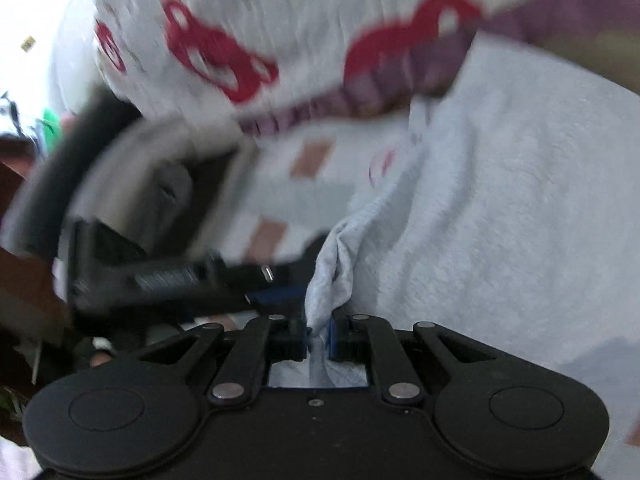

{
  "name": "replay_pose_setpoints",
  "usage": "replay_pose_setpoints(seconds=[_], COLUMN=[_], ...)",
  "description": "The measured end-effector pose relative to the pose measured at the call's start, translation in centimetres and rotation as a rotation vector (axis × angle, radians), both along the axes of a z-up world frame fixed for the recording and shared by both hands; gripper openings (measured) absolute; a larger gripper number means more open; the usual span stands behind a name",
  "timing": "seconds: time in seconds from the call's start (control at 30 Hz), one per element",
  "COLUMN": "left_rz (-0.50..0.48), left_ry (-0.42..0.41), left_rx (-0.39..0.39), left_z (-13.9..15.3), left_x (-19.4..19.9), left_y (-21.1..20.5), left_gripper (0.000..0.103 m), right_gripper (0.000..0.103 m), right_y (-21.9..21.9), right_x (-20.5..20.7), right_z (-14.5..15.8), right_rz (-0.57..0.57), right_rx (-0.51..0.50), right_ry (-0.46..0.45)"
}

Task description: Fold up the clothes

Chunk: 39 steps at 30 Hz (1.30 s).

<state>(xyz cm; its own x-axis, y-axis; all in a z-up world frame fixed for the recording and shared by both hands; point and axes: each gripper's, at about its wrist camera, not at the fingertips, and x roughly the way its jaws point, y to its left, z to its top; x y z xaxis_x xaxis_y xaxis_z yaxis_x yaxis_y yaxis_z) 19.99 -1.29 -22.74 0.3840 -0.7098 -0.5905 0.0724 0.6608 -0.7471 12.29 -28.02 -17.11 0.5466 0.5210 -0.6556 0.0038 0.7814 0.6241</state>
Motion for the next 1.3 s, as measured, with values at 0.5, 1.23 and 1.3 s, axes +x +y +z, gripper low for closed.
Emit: replay_pose_setpoints(seconds=[0.5, 1.23, 1.3], left_rz=[-0.136, -0.339, -0.31], left_ry=[-0.034, -0.267, -0.276], left_rx=[-0.182, 0.172, 0.097], left_z=[2.0, 4.7, 6.3], left_x=[0.6, -0.9, -1.1], left_y=[-0.6, -8.7, -6.8], left_gripper=[0.05, 0.011, 0.011], right_gripper=[0.012, 0.012, 0.012], right_y=[-1.5, 1.2, 1.3], right_x=[-2.8, -5.2, -5.6], right_z=[-0.3, 1.7, 3.7], right_rz=[-0.032, 0.112, 0.12], right_rx=[0.019, -0.207, -0.195], right_ry=[-0.07, -0.217, -0.247])
